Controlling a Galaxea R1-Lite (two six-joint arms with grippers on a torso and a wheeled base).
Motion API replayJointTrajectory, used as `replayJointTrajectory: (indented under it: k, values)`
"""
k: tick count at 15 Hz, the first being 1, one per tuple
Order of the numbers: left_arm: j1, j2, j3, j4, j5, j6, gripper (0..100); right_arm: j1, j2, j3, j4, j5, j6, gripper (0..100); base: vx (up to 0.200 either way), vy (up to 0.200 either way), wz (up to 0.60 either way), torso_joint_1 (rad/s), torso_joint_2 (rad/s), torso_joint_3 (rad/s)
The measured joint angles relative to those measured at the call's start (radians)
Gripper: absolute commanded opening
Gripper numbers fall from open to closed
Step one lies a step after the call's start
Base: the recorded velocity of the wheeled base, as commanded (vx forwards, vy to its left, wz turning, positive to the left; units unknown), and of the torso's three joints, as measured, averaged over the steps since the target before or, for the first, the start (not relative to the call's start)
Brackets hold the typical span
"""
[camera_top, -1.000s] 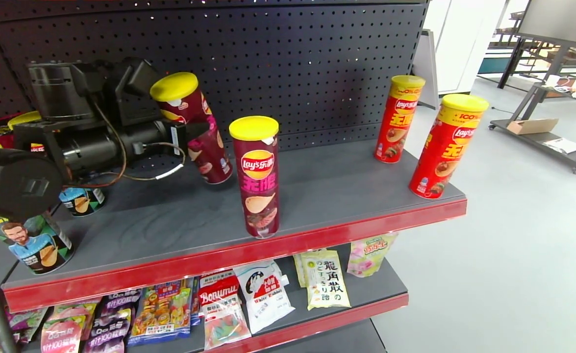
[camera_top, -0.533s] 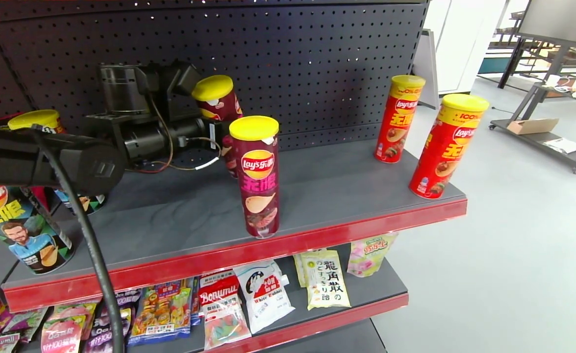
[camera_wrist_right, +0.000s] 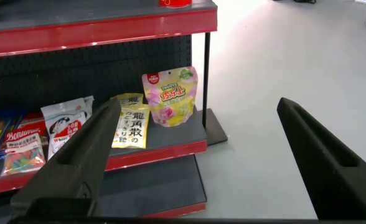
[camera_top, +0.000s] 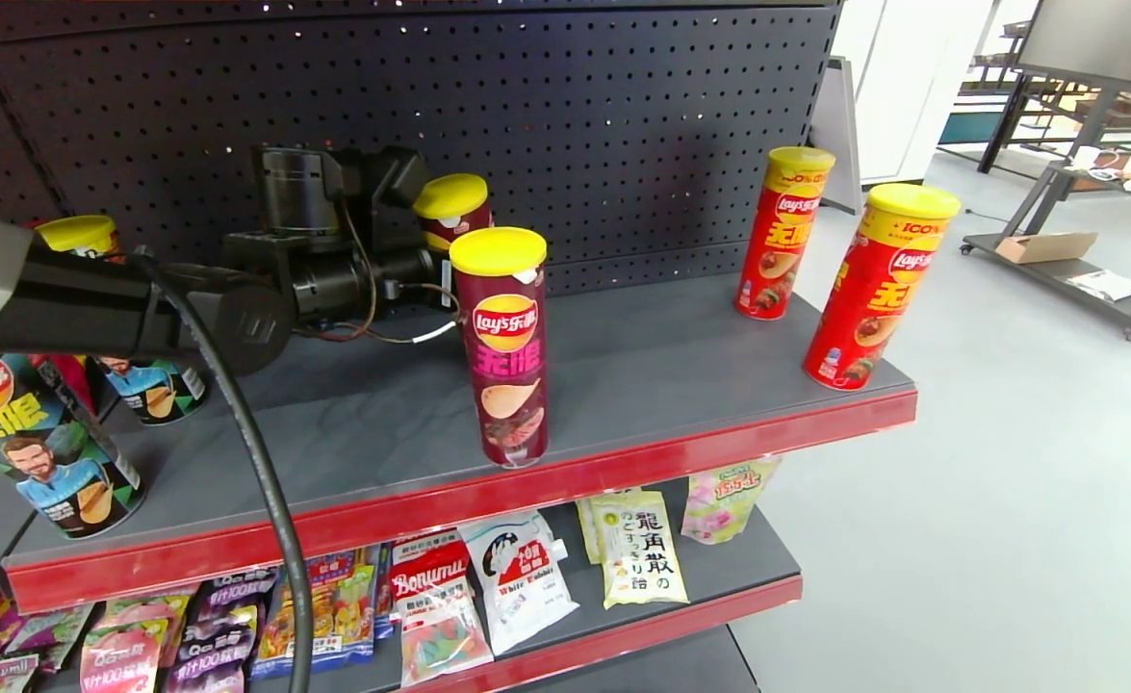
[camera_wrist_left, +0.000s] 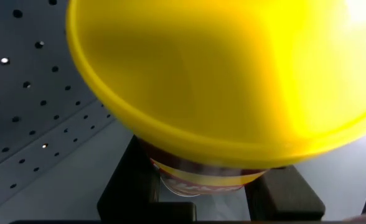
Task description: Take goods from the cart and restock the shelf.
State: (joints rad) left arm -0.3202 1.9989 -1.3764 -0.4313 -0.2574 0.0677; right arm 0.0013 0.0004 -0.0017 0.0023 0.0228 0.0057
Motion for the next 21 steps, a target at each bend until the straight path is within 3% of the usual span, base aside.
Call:
replayJointTrajectory:
  k: [13, 17, 21]
  values:
    - [0.008, 0.059, -0.099, 0.078, 0.018, 0.004, 0, 0.000, 0.000, 0.000, 0.000, 0.000, 0.000, 100, 0.000, 0.000, 0.00, 0.000, 0.00, 0.000]
    - [0.012, 0.070, -0.126, 0.089, 0.033, 0.058, 0, 0.000, 0.000, 0.000, 0.000, 0.000, 0.000, 100, 0.000, 0.000, 0.00, 0.000, 0.00, 0.000]
    - [0.017, 0.072, -0.134, 0.108, 0.033, 0.059, 0, 0.000, 0.000, 0.000, 0.000, 0.000, 0.000, 100, 0.000, 0.000, 0.00, 0.000, 0.00, 0.000]
